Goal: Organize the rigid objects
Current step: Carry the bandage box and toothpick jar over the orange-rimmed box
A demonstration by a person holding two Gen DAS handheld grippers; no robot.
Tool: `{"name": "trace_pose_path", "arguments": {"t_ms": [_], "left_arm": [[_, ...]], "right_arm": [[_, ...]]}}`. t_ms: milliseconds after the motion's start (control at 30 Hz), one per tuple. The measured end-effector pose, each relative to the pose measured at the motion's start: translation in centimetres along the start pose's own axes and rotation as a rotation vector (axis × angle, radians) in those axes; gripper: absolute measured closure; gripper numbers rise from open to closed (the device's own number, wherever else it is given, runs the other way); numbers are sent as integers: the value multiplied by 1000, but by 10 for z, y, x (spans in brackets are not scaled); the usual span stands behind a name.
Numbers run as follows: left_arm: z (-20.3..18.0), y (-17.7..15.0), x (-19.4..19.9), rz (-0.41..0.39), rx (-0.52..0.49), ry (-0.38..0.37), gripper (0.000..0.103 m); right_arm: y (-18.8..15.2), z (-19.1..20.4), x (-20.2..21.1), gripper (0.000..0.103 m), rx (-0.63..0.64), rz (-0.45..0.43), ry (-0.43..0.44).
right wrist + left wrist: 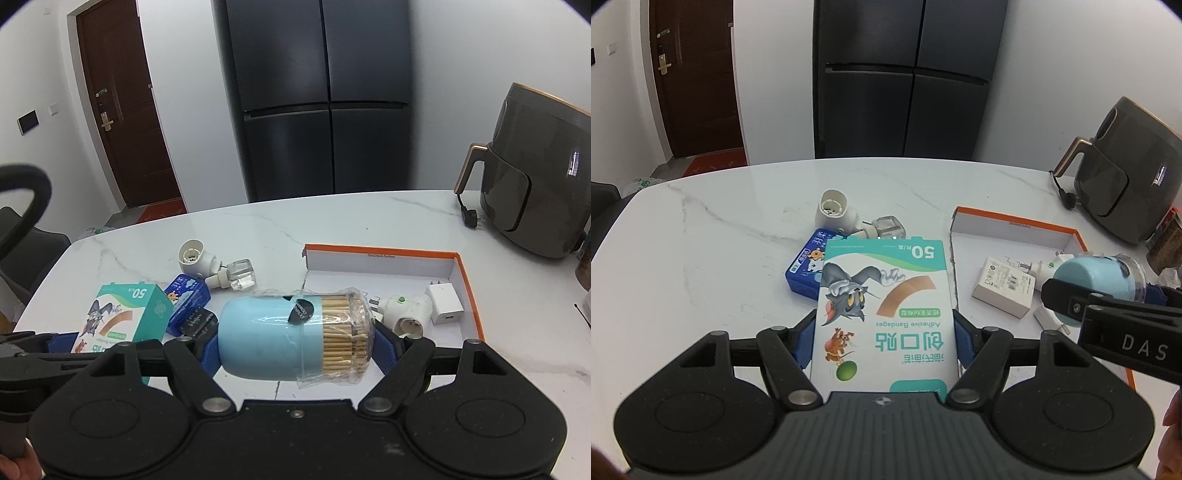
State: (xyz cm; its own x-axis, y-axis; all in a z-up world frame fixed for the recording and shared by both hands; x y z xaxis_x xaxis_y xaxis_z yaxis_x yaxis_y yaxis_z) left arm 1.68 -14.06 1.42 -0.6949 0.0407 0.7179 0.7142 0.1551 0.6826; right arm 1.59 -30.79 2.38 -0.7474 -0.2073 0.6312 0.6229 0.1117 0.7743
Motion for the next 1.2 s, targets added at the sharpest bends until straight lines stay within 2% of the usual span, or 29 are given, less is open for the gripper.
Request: {"name": "trace_pose_path", "arguments": {"t_ms": [1200], "left_arm": [[-58,-15,-10,39,-82,-74,31]], "right_arm": [[-17,-55,17,12,-71,5,-69]]}}
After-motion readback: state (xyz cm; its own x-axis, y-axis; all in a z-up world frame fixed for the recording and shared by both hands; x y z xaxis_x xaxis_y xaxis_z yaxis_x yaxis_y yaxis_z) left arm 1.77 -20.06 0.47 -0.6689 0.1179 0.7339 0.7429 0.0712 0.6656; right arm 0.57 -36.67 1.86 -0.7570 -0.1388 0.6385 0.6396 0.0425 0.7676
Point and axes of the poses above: each gripper's, at about its wrist camera, not at the fingertips, and x roughly against the way its jaws point, z to its left, y to its top, the point moved 5 cm from there along -x, roughly the way its jaws point, and after that the axes turned 6 degrees about x, right-handed, at the moved point
